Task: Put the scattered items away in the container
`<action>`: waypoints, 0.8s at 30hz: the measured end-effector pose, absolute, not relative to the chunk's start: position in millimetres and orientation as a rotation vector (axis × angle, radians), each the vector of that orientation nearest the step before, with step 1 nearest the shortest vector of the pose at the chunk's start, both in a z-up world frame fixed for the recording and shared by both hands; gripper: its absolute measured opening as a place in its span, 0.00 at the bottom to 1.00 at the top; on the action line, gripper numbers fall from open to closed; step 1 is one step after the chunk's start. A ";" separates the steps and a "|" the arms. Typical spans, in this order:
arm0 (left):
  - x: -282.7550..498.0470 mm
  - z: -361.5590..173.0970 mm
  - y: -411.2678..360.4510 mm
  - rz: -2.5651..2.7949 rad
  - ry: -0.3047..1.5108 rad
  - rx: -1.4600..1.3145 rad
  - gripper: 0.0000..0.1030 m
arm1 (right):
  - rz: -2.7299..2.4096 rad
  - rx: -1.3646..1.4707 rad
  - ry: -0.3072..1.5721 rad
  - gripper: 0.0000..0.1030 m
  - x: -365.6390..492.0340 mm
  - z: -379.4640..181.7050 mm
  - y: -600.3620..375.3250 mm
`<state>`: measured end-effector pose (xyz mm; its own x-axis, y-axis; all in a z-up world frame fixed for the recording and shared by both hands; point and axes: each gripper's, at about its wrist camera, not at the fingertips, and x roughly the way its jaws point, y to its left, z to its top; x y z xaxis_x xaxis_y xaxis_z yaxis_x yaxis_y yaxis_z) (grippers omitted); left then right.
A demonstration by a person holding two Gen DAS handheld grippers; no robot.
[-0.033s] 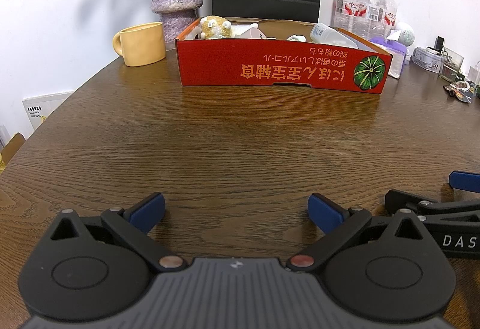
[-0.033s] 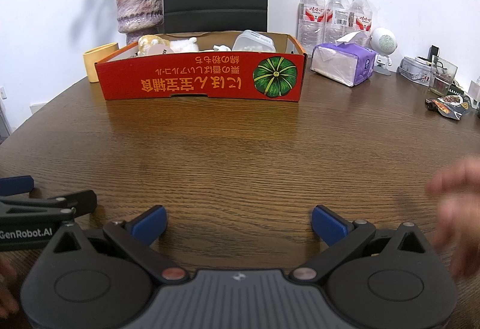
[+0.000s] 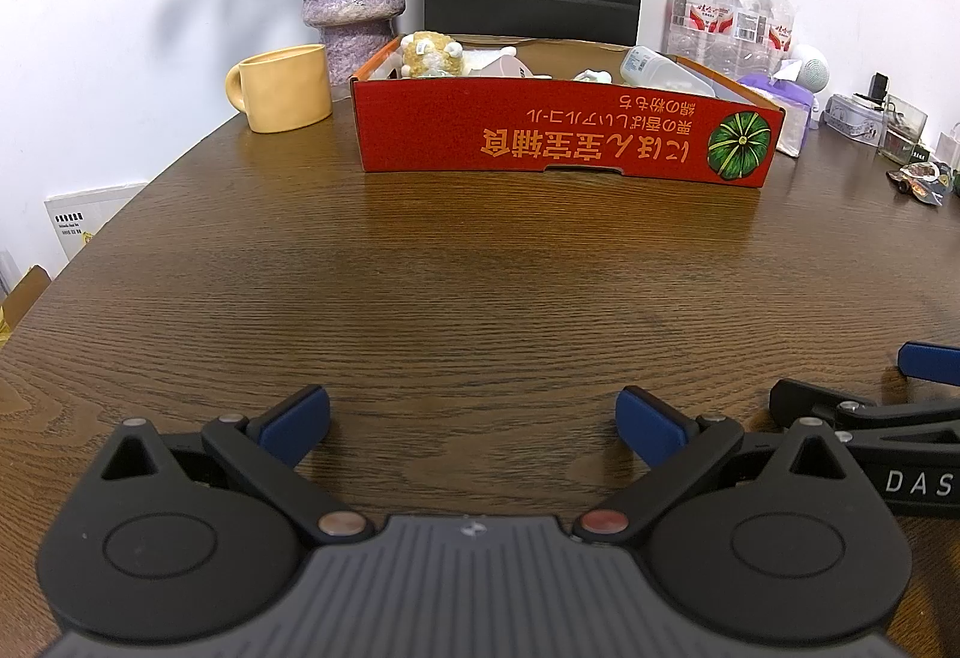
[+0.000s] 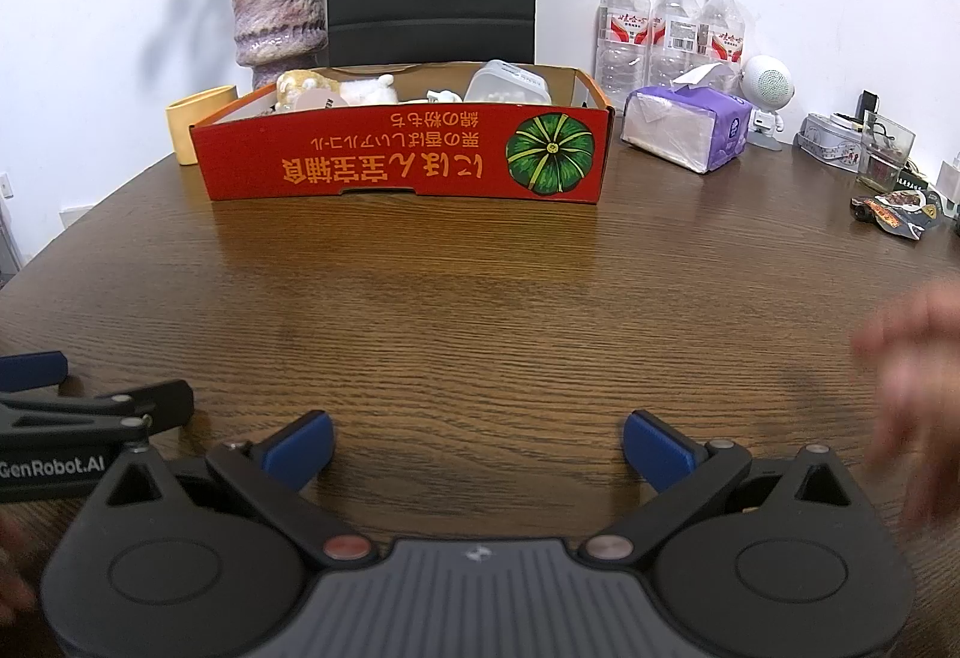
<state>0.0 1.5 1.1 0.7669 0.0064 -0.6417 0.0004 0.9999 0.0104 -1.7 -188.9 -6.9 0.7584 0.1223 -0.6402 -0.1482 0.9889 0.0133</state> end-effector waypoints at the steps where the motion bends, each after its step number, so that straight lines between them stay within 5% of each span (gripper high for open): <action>1: 0.0 1.8 2.4 0.003 0.697 0.010 1.00 | 0.147 -0.039 0.695 1.00 -1.2 -6.7 -190.1; 24: -0.2 -19.0 12.9 0.003 0.696 0.010 1.00 | 0.147 -0.038 0.694 1.00 -0.6 -7.1 -199.0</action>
